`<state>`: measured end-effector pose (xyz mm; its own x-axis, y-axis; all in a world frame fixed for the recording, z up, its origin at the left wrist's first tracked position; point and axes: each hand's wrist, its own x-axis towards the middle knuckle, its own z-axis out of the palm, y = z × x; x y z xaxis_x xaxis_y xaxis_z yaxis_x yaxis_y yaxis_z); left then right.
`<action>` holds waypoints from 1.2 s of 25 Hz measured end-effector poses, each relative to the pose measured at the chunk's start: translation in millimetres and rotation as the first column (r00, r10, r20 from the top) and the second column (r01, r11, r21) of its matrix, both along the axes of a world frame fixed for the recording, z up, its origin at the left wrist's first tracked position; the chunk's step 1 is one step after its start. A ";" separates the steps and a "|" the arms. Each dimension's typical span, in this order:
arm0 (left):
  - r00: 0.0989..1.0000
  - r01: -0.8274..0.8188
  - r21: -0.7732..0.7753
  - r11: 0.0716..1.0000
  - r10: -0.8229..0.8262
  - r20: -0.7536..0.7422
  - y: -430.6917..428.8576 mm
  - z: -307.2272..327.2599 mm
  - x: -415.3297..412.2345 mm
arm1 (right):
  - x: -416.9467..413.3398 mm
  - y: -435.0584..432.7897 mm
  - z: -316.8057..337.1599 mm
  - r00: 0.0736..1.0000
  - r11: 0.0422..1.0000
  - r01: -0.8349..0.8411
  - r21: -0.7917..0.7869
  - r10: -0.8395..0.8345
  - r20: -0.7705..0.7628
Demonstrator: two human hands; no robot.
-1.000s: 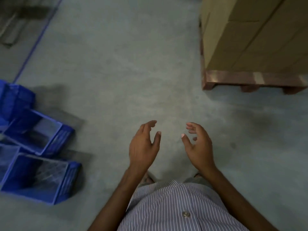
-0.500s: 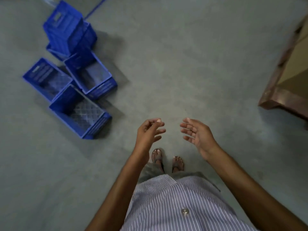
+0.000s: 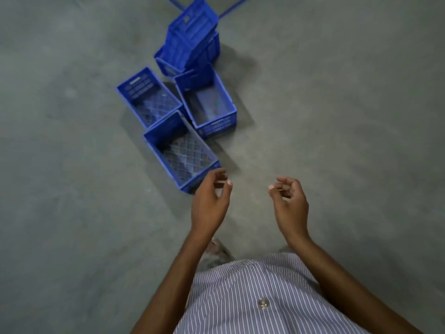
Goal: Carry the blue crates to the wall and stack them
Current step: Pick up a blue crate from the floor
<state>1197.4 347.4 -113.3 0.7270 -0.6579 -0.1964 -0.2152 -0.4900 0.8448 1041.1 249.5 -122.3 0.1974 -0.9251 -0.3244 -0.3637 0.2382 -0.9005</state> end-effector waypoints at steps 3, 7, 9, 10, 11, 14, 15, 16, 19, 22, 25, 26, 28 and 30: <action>0.992 -0.029 0.031 0.999 0.025 0.124 26.6 11.7 76.2 | 82.5 21.2 16.2 0.998 0.994 -0.067 -0.085 0.068 0.003; 0.989 -0.064 0.050 0.997 0.056 0.138 21.6 16.1 157.8 | 162.1 15.1 21.3 0.996 0.989 -0.084 -0.119 0.083 -0.013; 0.987 -0.060 0.048 0.997 0.052 0.152 9.8 12.7 196.6 | 193.7 6.8 13.8 0.998 0.991 -0.067 -0.119 0.065 -0.017; 0.985 -0.060 0.053 0.997 0.051 0.163 3.9 10.1 218.3 | 212.0 1.4 5.8 0.998 0.994 -0.057 -0.095 0.056 -0.015; 0.984 -0.062 0.063 0.996 0.050 0.173 0.6 7.8 237.5 | 228.1 -2.2 -1.6 0.999 0.996 -0.051 -0.068 0.050 -0.017; 0.982 -0.050 0.092 0.994 0.033 0.186 -5.4 -0.1 293.2 | 278.1 -9.8 -20.3 0.997 0.997 -0.070 -0.015 0.069 -0.028; 0.985 -0.026 0.110 0.994 0.007 0.170 -8.0 -4.0 313.4 | 297.2 -12.2 -24.9 0.997 0.998 -0.069 0.000 0.069 -0.032; 0.987 0.001 0.130 0.992 -0.021 0.157 -9.2 -9.4 331.3 | 314.4 -14.4 -28.9 0.997 0.998 -0.068 0.017 0.069 -0.038; 0.982 0.108 0.155 0.982 -0.129 0.135 -10.7 -29.4 387.6 | 365.0 -16.8 -49.7 0.998 0.997 -0.013 0.070 0.018 -0.068; 0.947 0.296 0.172 0.940 -0.312 0.077 -13.6 -75.0 452.7 | 413.4 -5.0 -89.4 0.987 0.972 0.151 0.180 -0.140 -0.073; 0.871 0.476 0.231 0.848 -0.491 0.007 -17.3 -127.7 505.2 | 446.8 18.1 -129.9 0.929 0.861 0.364 0.355 -0.366 -0.065; 0.838 0.529 0.263 0.807 -0.546 -0.009 -18.2 -147.9 520.2 | 456.4 25.9 -145.9 0.907 0.814 0.408 0.414 -0.415 -0.079; 0.772 0.613 0.324 0.721 -0.633 -0.050 -17.7 -189.0 540.4 | 466.7 41.0 -183.6 0.867 0.719 0.469 0.513 -0.487 -0.109; 0.721 0.665 0.372 0.647 -0.687 -0.095 -14.2 -232.5 546.7 | 467.9 53.2 -227.1 0.817 0.621 0.515 0.590 -0.564 -0.120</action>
